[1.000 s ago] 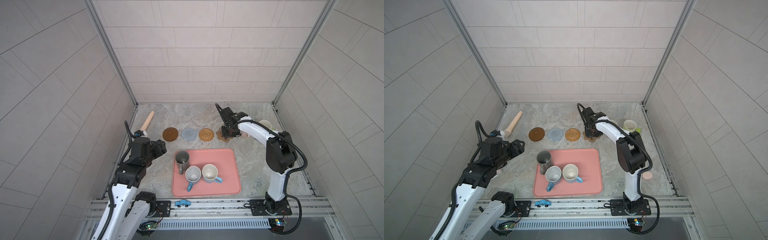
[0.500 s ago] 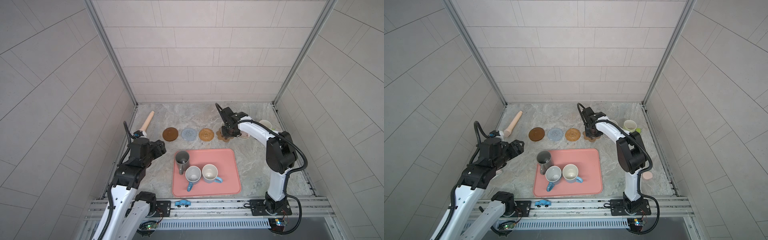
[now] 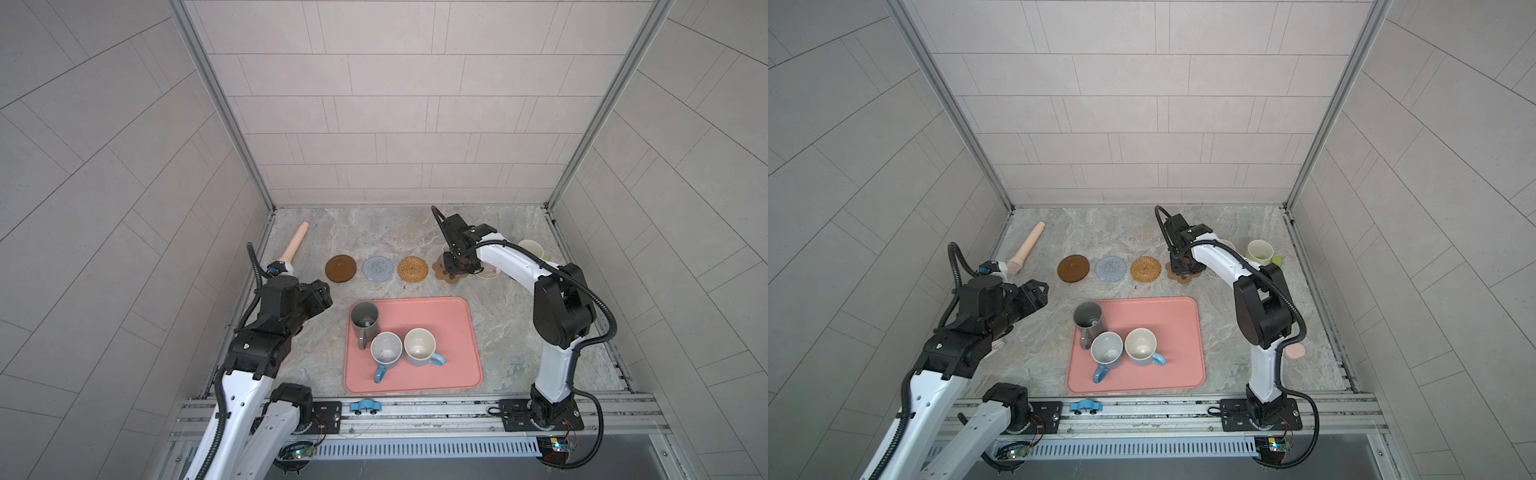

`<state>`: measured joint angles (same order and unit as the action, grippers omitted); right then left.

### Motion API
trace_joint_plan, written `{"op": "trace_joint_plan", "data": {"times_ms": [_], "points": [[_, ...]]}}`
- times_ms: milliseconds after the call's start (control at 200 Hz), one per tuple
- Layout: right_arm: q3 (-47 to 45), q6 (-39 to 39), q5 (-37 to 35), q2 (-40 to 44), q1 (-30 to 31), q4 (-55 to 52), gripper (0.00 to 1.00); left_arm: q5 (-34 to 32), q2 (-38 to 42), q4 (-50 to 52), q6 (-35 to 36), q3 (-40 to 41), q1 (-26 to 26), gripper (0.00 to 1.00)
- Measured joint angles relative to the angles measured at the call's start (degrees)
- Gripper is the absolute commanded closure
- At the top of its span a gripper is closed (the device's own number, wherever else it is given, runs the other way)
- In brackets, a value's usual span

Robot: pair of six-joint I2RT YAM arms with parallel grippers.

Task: Place cups on coasters
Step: Place the cup on the coaster, then move the cup from the tray.

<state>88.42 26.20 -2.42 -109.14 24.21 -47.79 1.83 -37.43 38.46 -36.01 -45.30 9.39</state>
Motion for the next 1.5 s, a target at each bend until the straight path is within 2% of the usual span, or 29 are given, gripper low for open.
{"op": "trace_joint_plan", "data": {"times_ms": [445, 886, 1501], "points": [[-1.6, 0.9, 0.3, 2.9, 0.2, 0.0, 0.66, 0.0, 0.3, 0.1, 0.0, 0.0, 0.0, 0.21], [-2.2, -0.1, -1.5, 12.8, 0.2, -1.5, 0.63, -0.2, 0.0, 0.5, 0.0, 0.0, 0.0, 0.21], [-13.5, -4.7, 0.7, 27.7, 2.1, -1.9, 0.62, -0.4, 0.0, 0.4, -0.2, 0.0, 0.0, 0.21]]}}
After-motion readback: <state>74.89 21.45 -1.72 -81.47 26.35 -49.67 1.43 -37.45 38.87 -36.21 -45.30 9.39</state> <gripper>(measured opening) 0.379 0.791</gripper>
